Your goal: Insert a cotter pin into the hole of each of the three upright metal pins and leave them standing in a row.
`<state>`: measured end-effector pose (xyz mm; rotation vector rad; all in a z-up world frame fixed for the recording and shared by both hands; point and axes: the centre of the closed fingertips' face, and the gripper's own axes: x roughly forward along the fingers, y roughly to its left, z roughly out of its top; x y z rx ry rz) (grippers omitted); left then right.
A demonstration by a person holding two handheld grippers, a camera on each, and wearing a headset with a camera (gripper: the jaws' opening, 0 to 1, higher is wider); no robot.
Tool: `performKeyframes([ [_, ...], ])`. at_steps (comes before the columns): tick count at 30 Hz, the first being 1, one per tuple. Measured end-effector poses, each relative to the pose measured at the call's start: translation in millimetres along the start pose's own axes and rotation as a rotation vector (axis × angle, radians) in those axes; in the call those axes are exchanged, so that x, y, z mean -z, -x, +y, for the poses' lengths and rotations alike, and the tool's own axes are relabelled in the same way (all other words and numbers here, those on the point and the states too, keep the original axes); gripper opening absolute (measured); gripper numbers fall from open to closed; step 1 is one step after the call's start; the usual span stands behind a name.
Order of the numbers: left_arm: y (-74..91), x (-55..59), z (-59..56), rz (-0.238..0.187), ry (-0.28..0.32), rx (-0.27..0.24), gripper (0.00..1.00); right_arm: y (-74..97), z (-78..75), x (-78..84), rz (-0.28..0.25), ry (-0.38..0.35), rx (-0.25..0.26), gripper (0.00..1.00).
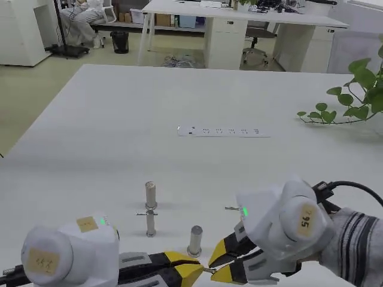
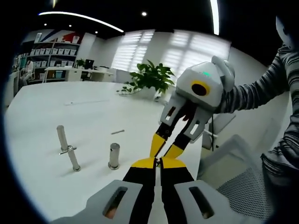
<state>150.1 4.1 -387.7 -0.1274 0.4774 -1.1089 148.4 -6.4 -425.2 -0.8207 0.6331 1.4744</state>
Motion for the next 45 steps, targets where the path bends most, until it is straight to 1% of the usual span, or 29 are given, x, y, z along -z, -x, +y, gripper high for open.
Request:
performKeyframes([
  [3, 0.6, 0.2, -1.4, 0.001, -0.004, 0.014, 0.00, 0.2, 2.3, -0.4, -0.004, 0.000, -0.009, 0.00],
  [10, 2.2, 0.6, -3.6, -0.002, -0.009, 0.028, 0.00, 1.7, 5.4, -1.8, -0.009, 0.001, -0.018, 0.00],
  [12, 2.8, 1.9, -2.3, 0.004, -0.010, 0.023, 0.00, 2.2, 4.8, -2.2, -0.011, 0.004, -0.013, 0.00],
  [13, 3.4, 3.7, -2.5, 0.012, 0.015, 0.025, 0.00, 2.5, 3.4, -2.4, -0.012, 0.006, -0.005, 0.00],
  [15, 3.4, 3.7, -0.3, 0.009, 0.008, 0.014, 0.00, 3.0, 2.4, -2.2, -0.008, 0.005, -0.001, 0.00],
  [18, 2.0, 4.8, 1.5, 0.013, 0.015, 0.000, 0.00, 3.5, -2.8, -2.2, -0.002, 0.020, 0.027, 0.00],
  [20, 0.7, 5.3, 3.3, 0.013, 0.012, -0.010, 0.05, 4.6, -6.3, -2.9, -0.004, 0.015, 0.041, 0.00],
  [23, -1.1, 6.7, 7.5, 0.012, 0.008, -0.037, 0.12, 5.9, -11.0, -0.6, 0.011, 0.015, 0.057, 0.00],
  [25, -1.8, 6.9, 11.9, 0.011, -0.012, -0.067, 0.16, 6.8, -16.6, 4.1, 0.031, -0.001, 0.078, 0.00],
  [26, -1.9, 7.0, 13.0, 0.011, -0.015, -0.074, 0.18, 7.0, -17.9, 5.3, 0.035, -0.004, 0.083, 0.00],
  [27, -2.0, 6.4, 17.7, 0.004, -0.025, -0.099, 0.20, 7.7, -22.1, 9.6, 0.052, -0.008, 0.100, 0.00],
  [29, -2.0, 3.2, 23.5, -0.019, -0.062, -0.132, 0.22, 8.5, -25.8, 13.2, 0.063, -0.025, 0.115, 0.00],
  [31, -1.5, 4.4, 26.5, -0.014, -0.081, -0.159, 0.24, 9.7, -29.5, 17.9, 0.070, -0.072, 0.125, 0.00],
  [35, -2.5, 7.1, 34.3, -0.005, -0.106, -0.206, 0.28, 11.7, -38.3, 27.7, 0.098, -0.090, 0.147, 0.00],
  [37, -3.1, 8.3, 37.1, -0.002, -0.115, -0.226, 0.30, 12.2, -40.8, 29.5, 0.101, -0.099, 0.151, 0.00],
  [39, -4.6, 10.0, 41.6, 0.002, -0.115, -0.251, 0.31, 12.1, -44.1, 31.4, 0.106, -0.107, 0.158, 0.00],
  [40, -5.9, 11.6, 45.1, 0.007, -0.098, -0.266, 0.31, 11.6, -46.3, 33.6, 0.113, -0.112, 0.165, 0.00],
  [41, -7.3, 12.3, 45.8, 0.011, -0.093, -0.264, 0.31, 11.2, -47.9, 35.3, 0.120, -0.111, 0.170, 0.00],
  [43, -9.3, 12.6, 50.5, 0.007, -0.087, -0.288, 0.31, 10.8, -52.1, 41.5, 0.152, -0.088, 0.185, 0.00],
  [45, -11.6, 13.1, 55.5, 0.008, -0.083, -0.315, 0.31, 9.2, -55.2, 44.9, 0.166, -0.078, 0.194, 0.00],
])
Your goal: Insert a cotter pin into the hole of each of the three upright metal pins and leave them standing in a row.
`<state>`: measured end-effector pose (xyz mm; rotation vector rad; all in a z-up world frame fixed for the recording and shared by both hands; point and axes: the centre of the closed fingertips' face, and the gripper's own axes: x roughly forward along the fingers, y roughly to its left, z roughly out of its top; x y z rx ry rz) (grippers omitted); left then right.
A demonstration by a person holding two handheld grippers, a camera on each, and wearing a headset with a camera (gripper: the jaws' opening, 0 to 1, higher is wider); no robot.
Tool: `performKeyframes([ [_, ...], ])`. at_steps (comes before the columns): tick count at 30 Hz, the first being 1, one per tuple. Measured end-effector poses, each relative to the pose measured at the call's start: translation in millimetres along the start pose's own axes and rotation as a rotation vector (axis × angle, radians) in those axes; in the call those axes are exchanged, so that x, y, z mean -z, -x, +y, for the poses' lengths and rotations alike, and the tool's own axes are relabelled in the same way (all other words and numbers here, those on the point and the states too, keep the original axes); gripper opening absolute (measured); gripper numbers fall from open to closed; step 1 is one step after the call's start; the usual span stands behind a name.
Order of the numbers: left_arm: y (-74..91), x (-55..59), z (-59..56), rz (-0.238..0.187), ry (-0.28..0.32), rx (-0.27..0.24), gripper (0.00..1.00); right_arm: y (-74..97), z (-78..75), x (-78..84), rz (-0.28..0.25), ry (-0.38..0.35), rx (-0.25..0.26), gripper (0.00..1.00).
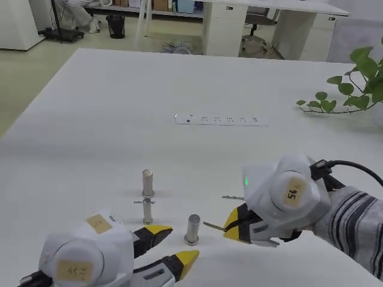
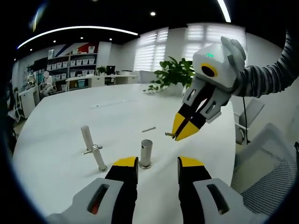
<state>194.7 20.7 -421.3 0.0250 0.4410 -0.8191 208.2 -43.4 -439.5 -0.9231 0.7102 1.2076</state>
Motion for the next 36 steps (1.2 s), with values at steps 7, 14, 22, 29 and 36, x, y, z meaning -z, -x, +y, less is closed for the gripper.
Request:
performKeyframes([
  [7, -13.5, 4.1, 6.6, 0.013, 0.015, -0.036, 0.32, -8.5, -6.4, 11.3, 0.045, -0.004, -0.011, 0.00],
  [14, -25.2, 7.9, 12.6, 0.029, 0.029, -0.062, 0.30, -15.9, -14.5, 17.7, 0.068, -0.018, -0.013, 0.00],
  [22, -38.1, 10.2, 19.2, 0.039, 0.062, -0.078, 0.26, -27.3, -18.5, 23.5, 0.091, 0.004, -0.019, 0.00],
  [29, -49.4, 12.0, 19.3, 0.052, 0.091, -0.080, 0.24, -31.7, -17.8, 22.8, 0.090, 0.018, -0.028, 0.00],
  [36, -59.8, 17.3, 19.0, 0.069, 0.104, -0.085, 0.20, -34.4, -16.7, 19.8, 0.088, 0.029, -0.038, 0.00],
])
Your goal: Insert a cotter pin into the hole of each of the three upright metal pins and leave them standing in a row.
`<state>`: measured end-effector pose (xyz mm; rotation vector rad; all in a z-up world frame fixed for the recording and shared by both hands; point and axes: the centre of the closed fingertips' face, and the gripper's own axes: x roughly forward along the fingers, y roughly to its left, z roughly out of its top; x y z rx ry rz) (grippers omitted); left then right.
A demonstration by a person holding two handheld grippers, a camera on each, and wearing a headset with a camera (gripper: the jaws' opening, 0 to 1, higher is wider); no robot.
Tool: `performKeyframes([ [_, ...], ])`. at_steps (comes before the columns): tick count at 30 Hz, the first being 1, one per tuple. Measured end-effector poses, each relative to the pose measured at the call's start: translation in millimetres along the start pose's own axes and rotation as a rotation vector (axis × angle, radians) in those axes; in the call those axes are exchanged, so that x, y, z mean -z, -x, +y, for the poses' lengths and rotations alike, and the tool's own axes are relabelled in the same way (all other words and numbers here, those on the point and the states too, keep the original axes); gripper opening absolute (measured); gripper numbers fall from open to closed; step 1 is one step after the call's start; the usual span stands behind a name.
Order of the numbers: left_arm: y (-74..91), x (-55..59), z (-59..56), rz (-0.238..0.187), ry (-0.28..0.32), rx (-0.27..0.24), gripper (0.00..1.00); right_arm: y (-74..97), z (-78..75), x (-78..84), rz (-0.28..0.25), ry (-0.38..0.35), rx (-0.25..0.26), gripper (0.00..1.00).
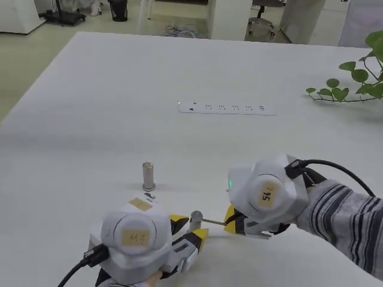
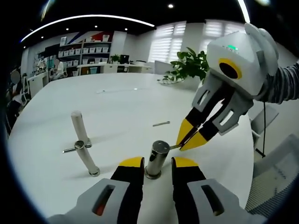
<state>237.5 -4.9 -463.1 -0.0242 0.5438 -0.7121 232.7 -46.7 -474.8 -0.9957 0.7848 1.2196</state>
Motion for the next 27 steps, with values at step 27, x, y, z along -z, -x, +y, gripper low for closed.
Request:
performKeyframes([
  [27, -8.4, 5.6, 1.9, 0.028, -0.092, 0.014, 0.11, 17.1, 1.8, -10.4, 0.009, 0.070, 0.013, 0.00],
])
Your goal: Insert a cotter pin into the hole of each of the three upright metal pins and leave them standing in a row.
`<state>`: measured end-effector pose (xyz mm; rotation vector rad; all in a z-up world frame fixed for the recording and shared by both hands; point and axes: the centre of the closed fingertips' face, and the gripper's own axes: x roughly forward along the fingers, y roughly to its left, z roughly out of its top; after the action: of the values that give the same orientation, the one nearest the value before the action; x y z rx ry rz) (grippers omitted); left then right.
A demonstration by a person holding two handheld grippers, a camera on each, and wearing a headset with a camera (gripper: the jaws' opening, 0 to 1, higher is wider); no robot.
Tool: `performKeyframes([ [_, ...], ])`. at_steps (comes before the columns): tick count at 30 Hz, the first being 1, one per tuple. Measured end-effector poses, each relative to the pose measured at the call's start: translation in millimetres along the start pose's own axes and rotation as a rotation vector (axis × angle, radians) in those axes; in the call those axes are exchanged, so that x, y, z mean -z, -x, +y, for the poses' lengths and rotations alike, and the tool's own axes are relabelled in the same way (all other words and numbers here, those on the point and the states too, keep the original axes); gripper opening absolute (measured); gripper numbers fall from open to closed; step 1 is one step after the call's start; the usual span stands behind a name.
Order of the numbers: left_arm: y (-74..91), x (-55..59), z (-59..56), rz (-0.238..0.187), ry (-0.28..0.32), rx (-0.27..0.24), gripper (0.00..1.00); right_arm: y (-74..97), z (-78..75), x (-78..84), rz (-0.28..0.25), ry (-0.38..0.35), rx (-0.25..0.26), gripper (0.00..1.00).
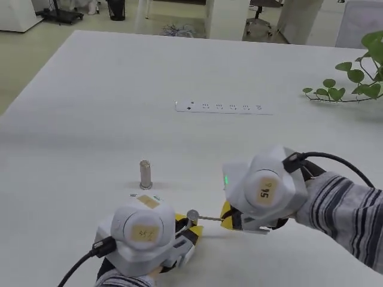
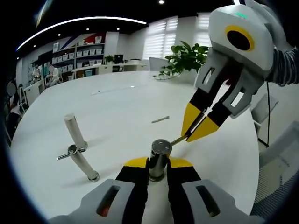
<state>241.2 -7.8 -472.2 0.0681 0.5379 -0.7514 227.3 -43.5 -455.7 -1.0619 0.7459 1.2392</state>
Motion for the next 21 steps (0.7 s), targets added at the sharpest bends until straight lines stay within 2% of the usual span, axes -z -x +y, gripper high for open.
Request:
performKeyframes([
  [8, -0.2, 1.1, 0.2, -0.016, 0.007, 0.007, 0.11, 1.6, 0.6, -6.2, -0.016, 0.015, 0.009, 0.00],
  [12, -0.5, 1.6, -0.3, -0.024, 0.014, 0.004, 0.11, -0.4, 0.9, -15.6, -0.051, 0.023, 0.012, 0.00],
  [21, -0.9, 1.9, -0.3, -0.024, 0.012, -0.006, 0.10, -4.4, -0.3, -24.4, -0.053, 0.059, 0.013, 0.00],
])
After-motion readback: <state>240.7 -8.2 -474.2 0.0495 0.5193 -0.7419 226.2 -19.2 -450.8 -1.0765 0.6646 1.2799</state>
